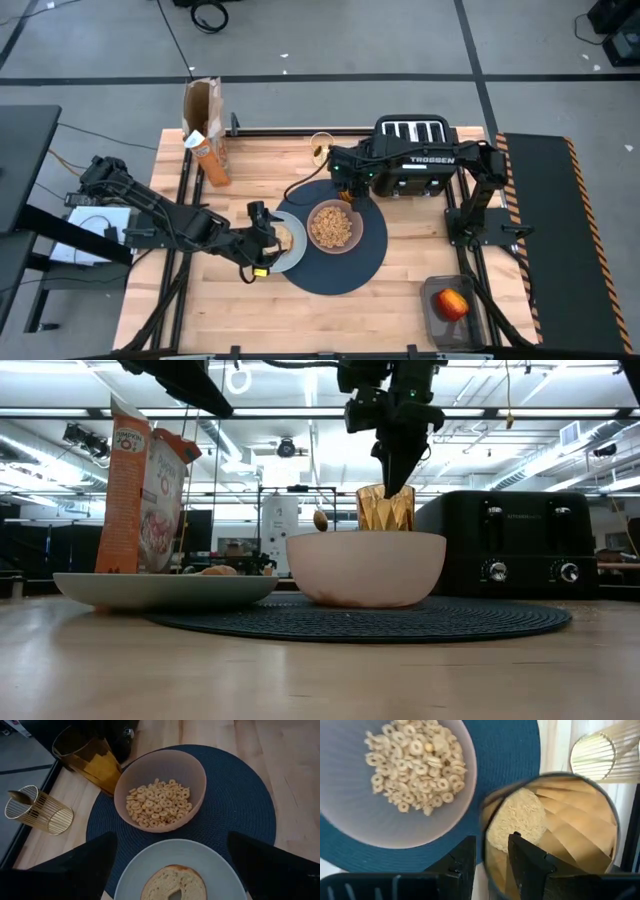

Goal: Arrange a breakfast setting
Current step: Put the yellow cup on the top right of the orange bowl, then put the gold spoon on the right of the orange bowl

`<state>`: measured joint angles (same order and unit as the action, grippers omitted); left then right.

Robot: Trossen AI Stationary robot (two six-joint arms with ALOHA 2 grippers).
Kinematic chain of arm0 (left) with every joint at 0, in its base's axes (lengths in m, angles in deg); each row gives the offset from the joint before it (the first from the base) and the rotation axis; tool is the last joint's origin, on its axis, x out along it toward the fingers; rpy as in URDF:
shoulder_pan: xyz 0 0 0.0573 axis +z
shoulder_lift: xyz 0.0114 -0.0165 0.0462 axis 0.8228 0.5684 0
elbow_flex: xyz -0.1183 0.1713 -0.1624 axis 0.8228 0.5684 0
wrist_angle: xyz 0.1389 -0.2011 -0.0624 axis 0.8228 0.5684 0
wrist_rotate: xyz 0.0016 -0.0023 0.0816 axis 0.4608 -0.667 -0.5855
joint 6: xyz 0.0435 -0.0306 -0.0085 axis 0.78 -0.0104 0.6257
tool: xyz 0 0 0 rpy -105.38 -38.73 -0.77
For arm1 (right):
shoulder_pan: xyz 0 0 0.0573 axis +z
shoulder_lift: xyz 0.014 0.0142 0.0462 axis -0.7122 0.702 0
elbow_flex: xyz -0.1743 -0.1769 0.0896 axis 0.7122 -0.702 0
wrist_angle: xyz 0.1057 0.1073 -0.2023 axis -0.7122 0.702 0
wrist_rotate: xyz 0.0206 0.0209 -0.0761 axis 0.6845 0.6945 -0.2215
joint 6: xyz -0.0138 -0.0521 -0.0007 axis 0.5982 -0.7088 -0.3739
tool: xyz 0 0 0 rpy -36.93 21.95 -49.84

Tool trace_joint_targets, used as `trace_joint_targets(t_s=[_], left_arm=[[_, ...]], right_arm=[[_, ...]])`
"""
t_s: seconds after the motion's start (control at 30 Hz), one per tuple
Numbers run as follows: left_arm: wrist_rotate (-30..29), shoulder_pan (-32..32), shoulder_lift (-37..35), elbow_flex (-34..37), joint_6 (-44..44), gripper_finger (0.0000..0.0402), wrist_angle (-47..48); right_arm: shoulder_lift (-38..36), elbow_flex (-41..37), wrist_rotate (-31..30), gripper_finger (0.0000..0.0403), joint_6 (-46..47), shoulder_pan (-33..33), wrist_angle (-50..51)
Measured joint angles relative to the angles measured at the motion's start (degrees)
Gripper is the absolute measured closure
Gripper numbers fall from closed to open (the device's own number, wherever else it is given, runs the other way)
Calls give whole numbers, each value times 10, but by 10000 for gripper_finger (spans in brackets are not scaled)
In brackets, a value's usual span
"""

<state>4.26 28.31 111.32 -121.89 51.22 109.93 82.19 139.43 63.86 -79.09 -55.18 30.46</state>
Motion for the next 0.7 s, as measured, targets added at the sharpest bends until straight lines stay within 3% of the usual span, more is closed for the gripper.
trace_joint_targets(t_s=[0.23, 0.4, 0.5, 0.7], left_arm=[[0, 0, 0, 0, 0, 20, 0], [-1, -9, 0, 0, 8, 20, 0], [1, -10, 0, 0, 18, 20, 1], [9, -9, -4, 0, 46, 20, 14]], right_arm=[[0, 95, -26, 281, 10, 25, 32], [-2, 139, -28, 281, 50, 83, 5], [-2, 105, -28, 284, 80, 128, -55], [0, -41, -76, 294, 173, 184, -211]])
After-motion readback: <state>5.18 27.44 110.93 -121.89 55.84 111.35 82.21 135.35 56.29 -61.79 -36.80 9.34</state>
